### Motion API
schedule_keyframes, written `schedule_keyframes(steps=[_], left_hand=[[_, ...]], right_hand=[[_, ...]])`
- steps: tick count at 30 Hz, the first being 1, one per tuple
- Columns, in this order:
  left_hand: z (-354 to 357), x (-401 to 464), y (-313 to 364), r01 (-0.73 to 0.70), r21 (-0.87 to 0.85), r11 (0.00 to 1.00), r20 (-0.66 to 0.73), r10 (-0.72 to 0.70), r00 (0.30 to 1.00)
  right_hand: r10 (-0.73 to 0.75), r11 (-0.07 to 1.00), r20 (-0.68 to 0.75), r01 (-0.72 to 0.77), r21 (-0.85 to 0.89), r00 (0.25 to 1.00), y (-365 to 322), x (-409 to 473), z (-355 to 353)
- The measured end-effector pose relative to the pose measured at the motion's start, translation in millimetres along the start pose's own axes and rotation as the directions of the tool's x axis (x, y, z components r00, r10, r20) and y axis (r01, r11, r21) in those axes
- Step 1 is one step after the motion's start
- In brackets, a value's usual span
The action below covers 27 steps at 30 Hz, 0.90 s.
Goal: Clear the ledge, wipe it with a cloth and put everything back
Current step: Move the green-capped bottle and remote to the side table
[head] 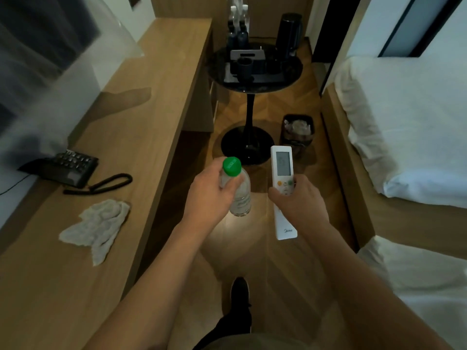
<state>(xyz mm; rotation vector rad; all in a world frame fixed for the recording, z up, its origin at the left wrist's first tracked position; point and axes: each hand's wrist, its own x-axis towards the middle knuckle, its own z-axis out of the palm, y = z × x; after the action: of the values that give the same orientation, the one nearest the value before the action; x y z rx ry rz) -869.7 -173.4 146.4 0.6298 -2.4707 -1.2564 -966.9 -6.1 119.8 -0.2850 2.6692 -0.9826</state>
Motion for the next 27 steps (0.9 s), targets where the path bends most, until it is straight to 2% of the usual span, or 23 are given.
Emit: schedule_keyframes(steps=[10, 22, 27], left_hand=[[-9, 156, 4, 0.015, -0.011, 1.000, 0.015, -0.015, 1.000], [42, 354, 6, 0.053, 0.047, 0.997, -0.025, -0.052, 0.998], [54, 434, 26, 0.034, 0.024, 0.999, -0.116, -0.031, 0.993]], right_hand=[[-0.008, 1.000, 0.004, 0.008, 0.029, 1.000, -46, 143, -1], [-0.053, 0.999, 0.095, 0.052, 0.018, 0.994, -82, 366, -15], [-0.077, 0.997, 0.074, 0.075, 0.031, 0.994, -101, 448, -35]])
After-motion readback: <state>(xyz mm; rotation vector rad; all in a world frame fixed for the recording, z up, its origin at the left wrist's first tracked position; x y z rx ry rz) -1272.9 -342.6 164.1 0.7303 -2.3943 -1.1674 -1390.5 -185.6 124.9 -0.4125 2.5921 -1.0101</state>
